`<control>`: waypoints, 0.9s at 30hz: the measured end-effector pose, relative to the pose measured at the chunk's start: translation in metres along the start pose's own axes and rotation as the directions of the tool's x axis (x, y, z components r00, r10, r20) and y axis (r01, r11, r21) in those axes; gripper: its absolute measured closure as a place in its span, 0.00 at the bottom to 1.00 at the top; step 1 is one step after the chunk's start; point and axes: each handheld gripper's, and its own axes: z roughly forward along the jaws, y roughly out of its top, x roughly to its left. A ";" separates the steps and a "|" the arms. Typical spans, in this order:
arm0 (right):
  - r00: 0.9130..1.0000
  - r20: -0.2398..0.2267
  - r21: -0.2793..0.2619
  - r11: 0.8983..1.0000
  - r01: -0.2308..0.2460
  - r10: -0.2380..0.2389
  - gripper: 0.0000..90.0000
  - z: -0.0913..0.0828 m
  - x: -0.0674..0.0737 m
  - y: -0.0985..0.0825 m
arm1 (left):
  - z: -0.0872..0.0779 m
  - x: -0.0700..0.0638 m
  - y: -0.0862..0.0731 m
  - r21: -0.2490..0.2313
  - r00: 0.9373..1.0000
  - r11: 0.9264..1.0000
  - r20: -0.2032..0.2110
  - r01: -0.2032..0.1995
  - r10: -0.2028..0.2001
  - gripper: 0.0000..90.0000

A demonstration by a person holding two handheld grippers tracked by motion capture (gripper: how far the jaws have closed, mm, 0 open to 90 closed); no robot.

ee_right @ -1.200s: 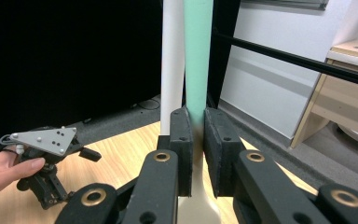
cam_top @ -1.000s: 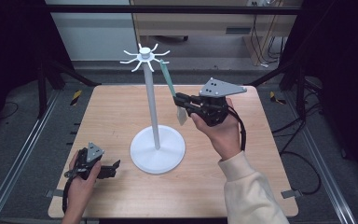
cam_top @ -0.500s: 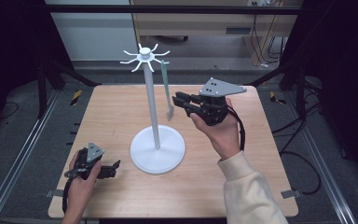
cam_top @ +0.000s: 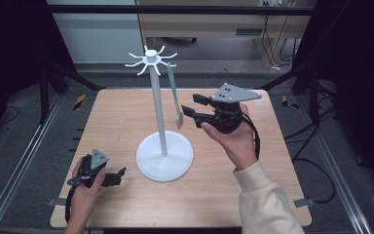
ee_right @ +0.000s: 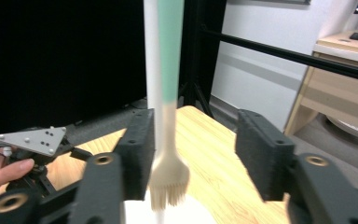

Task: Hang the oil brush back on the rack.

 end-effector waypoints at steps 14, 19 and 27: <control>0.997 0.077 0.018 1.000 -0.001 -0.001 0.28 -0.012 -0.004 -0.010 | 0.000 0.000 0.000 0.000 1.000 1.000 -0.001 -0.001 0.001 0.03; 0.994 0.112 0.023 1.000 0.005 -0.008 0.22 -0.017 -0.005 -0.016 | 0.001 -0.001 0.000 0.001 1.000 1.000 0.002 0.000 0.000 0.03; 0.989 0.148 0.046 0.999 0.020 -0.026 0.16 -0.025 -0.009 -0.028 | 0.001 -0.001 0.000 0.002 1.000 1.000 -0.001 0.001 -0.001 0.03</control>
